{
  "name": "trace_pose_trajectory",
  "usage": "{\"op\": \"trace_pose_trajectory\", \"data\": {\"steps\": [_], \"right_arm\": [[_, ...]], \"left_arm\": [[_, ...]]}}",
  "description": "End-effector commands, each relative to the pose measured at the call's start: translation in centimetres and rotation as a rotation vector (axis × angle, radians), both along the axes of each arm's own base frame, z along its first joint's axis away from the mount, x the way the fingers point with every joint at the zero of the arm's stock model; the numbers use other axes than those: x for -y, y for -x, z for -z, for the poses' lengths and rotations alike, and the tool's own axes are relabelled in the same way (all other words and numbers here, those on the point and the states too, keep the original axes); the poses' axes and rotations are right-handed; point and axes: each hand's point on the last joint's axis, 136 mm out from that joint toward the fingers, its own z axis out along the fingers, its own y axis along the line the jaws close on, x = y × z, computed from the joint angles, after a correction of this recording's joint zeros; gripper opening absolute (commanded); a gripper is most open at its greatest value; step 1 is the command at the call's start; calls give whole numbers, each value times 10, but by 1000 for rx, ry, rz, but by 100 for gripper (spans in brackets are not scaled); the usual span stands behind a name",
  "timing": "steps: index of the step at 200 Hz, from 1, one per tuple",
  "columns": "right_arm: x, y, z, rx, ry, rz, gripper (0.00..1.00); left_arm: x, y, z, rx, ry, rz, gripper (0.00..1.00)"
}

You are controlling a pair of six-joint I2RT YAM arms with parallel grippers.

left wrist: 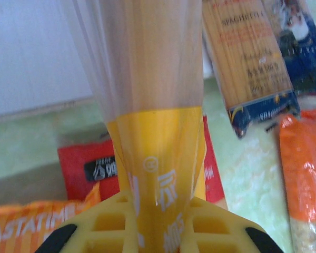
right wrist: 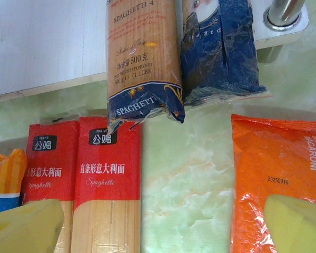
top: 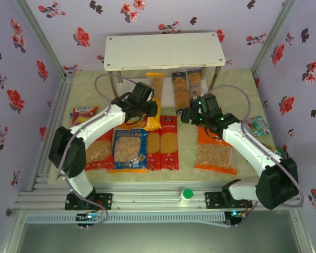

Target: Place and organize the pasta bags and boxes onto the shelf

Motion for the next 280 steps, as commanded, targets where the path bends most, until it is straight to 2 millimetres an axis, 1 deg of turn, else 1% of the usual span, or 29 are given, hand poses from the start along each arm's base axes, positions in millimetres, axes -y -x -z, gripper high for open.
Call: {"op": "trace_pose_trajectory", "data": {"steps": [1,4,16,49,122,143,179,230,251,270,280], "right_arm": [[6,-3,-9,12,25,11,98],[6,-3,-9,12,26,9,98],[6,-3,-10,13,27,10,98],[7,-3,-13,20,35,7,98],[6,-7,-12,14,53,-5,98],[5,-9,-10,9,59,-8,98],[3,-12,-8,3,67,-14,98],[2,-16,-6,-2,68,-16,98],[2,-15,-5,-4,69,-16,98],[2,-16,-4,-3,68,-16,98],[2,-16,-4,-4,68,-15,98]], "left_arm": [[24,-36,-51,162,95,31,0],[26,-38,-52,165,97,32,0],[30,-47,-46,156,94,26,0],[42,-64,-37,150,102,16,0],[49,-101,-27,161,114,-61,0],[50,-109,-28,169,119,-78,0],[54,-119,-23,161,126,-92,0],[60,-120,-4,115,131,-91,0],[61,-119,3,98,130,-93,6],[60,-118,7,92,128,-94,21],[61,-118,8,90,130,-91,24]]}}
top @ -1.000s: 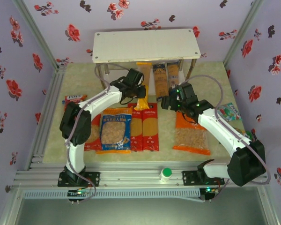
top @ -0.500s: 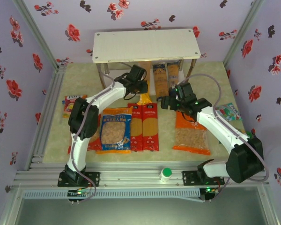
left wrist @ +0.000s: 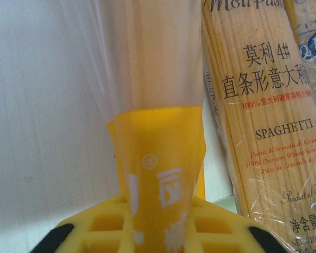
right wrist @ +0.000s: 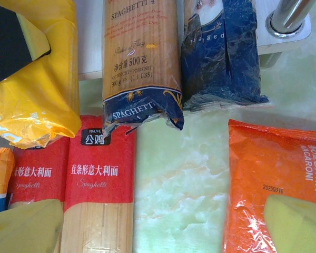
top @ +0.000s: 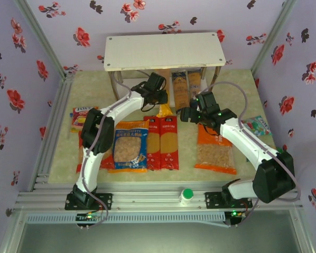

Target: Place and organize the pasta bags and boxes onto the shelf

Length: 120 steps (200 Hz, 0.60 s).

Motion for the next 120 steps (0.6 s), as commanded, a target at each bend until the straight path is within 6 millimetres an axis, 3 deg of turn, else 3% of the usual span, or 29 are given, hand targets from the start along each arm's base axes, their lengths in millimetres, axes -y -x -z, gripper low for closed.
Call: {"op": "trace_pose_trajectory", "data": {"steps": [1,120], "right_arm": [[4,-7,-6,21,14,11,98],[6,-5,-6,16,15,20,98]], "left_arm": [[12,-22,-40,115,95,-10,25],[21,-18,-37,111,144,12,48]]}}
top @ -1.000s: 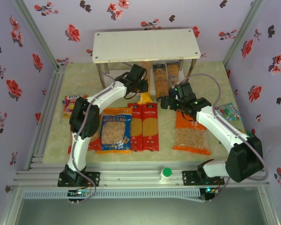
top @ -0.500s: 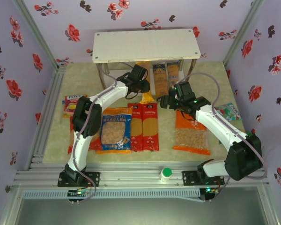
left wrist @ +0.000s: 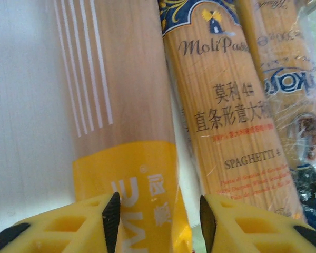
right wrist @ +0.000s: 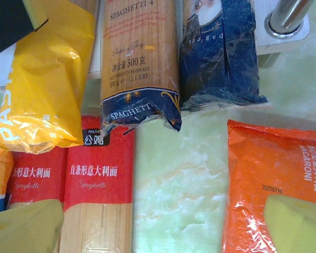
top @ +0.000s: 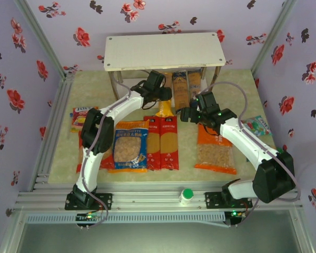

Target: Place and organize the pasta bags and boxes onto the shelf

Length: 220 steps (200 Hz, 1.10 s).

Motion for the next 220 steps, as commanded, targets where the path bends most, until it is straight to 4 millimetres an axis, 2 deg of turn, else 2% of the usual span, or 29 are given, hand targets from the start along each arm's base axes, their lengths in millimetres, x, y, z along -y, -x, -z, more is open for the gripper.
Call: {"op": "trace_pose_trajectory", "data": {"steps": [1,20,59,92,158,220], "right_arm": [[5,-5,-6,16,12,17,98],[5,-5,-5,16,13,20,98],[6,-6,-5,11,20,22,98],[6,-6,-6,17,18,27,98],[8,-4,-12,30,17,28,99],[8,-6,-18,36,27,24,98]], "left_arm": [[10,-6,-20,46,71,10,48],[13,-5,-19,44,83,19,55],[15,-6,-12,38,83,26,54],[16,-6,-13,48,76,39,54],[-13,3,-45,222,-11,-2,60],[-25,28,-74,348,-85,16,60]]}}
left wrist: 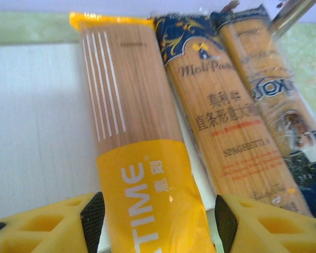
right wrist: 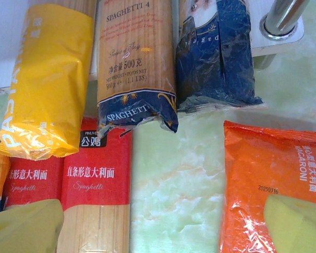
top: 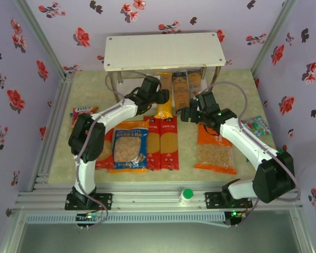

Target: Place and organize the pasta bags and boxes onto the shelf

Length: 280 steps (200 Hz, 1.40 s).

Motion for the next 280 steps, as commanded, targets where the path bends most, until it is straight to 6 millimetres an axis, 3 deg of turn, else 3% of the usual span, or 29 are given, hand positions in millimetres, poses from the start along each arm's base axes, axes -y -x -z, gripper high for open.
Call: {"op": "trace_pose_trajectory", "data": {"steps": [1,30,65,99,122,144,163,184,204,241,280], "right_arm": [[6,-5,-16,32,19,15,98],[9,-3,-20,42,23,16,99],[7,0,-19,25,23,0,98],[-2,12,-19,9,-20,-56,96],[-5,24,-16,-9,-17,-74,96],[-5,33,-10,-25,-2,-76,96],[-9,37,-5,-38,-1,-77,96],[-14,39,-4,-37,-4,-81,96],[-20,40,-5,-31,-8,-87,96],[-26,40,-11,-15,-14,-101,96],[-28,38,-11,-7,-18,-103,96]], "left_arm": [[-2,7,-40,132,-22,10,60],[-8,41,-51,183,-89,37,60],[-49,87,-56,180,-159,14,59],[-106,131,-36,94,-247,-48,59],[-129,163,-13,0,-291,-55,57],[-124,189,2,-44,-307,-19,47],[-103,204,10,-104,-221,50,38],[-86,211,26,-174,-120,80,20],[-79,215,54,-260,-126,87,8],[-63,224,92,-391,-50,114,4],[-89,223,123,-469,-71,37,3]]}}
